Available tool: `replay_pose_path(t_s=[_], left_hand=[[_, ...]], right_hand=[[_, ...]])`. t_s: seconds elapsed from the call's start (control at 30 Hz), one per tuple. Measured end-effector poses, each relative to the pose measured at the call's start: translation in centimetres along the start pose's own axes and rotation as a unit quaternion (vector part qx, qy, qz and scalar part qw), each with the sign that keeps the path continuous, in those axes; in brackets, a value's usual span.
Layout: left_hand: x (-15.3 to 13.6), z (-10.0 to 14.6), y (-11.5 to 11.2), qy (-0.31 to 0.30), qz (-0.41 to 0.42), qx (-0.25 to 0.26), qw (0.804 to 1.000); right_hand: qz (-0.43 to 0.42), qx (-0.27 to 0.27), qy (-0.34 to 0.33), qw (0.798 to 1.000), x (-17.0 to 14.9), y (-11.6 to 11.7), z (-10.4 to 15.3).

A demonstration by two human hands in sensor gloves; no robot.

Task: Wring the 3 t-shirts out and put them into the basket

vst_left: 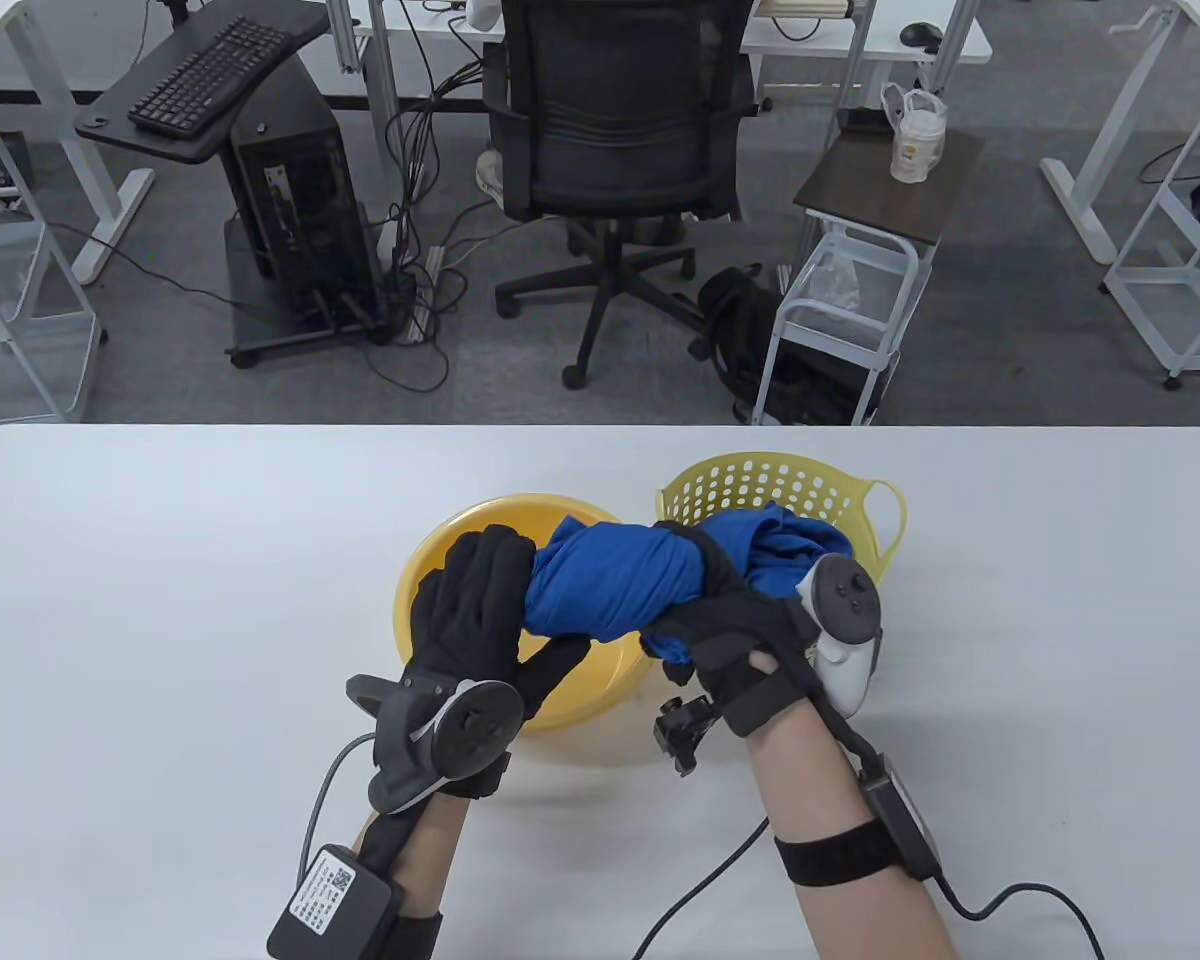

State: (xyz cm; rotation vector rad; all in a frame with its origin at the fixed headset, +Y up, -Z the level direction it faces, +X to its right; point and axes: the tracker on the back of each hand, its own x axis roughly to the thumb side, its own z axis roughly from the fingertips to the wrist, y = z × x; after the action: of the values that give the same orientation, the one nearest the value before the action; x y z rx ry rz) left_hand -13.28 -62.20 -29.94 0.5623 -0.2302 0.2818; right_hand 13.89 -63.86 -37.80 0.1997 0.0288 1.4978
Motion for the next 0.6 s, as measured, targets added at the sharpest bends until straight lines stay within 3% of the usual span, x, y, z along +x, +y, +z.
replay_pose_path(t_s=[0.07, 0.13, 0.2, 0.23, 0.3, 0.33, 0.4, 0.53, 0.6], left_hand=[[-0.1, 0.0, -0.4, 0.010, -0.013, -0.017, 1.000], [-0.4, 0.0, -0.7, 0.009, -0.053, -0.028, 0.998], [-1.0, 0.0, -0.7, 0.017, -0.070, -0.029, 0.997], [-1.3, 0.0, -0.7, 0.024, -0.066, -0.032, 0.997], [-2.0, -0.1, -0.7, 0.042, -0.036, -0.038, 0.998], [-2.4, -0.1, -0.8, 0.049, -0.022, -0.041, 0.998], [-3.1, -0.2, -1.1, 0.063, -0.005, -0.050, 0.997], [-3.5, -0.1, -1.6, 0.063, -0.025, -0.060, 0.996], [-3.4, -0.1, -1.8, 0.057, -0.042, -0.063, 0.996]], right_hand=[[-0.017, -0.022, -0.001, 1.000, 0.5, -2.4, 0.1], [-0.008, -0.089, -0.023, 0.996, 1.4, -5.6, 0.6], [0.054, -0.197, -0.069, 0.977, 2.7, -8.4, 1.7], [0.098, -0.243, -0.089, 0.961, 3.3, -9.3, 2.3], [0.233, -0.338, -0.128, 0.903, 4.7, -10.7, 3.5], [0.296, -0.356, -0.144, 0.874, 5.0, -10.8, 3.8], [0.423, -0.337, -0.158, 0.826, 5.1, -9.8, 3.4], [0.547, -0.201, -0.102, 0.806, 1.5, -5.8, 0.7], [0.589, -0.060, -0.044, 0.805, -1.3, -3.6, -1.1]])
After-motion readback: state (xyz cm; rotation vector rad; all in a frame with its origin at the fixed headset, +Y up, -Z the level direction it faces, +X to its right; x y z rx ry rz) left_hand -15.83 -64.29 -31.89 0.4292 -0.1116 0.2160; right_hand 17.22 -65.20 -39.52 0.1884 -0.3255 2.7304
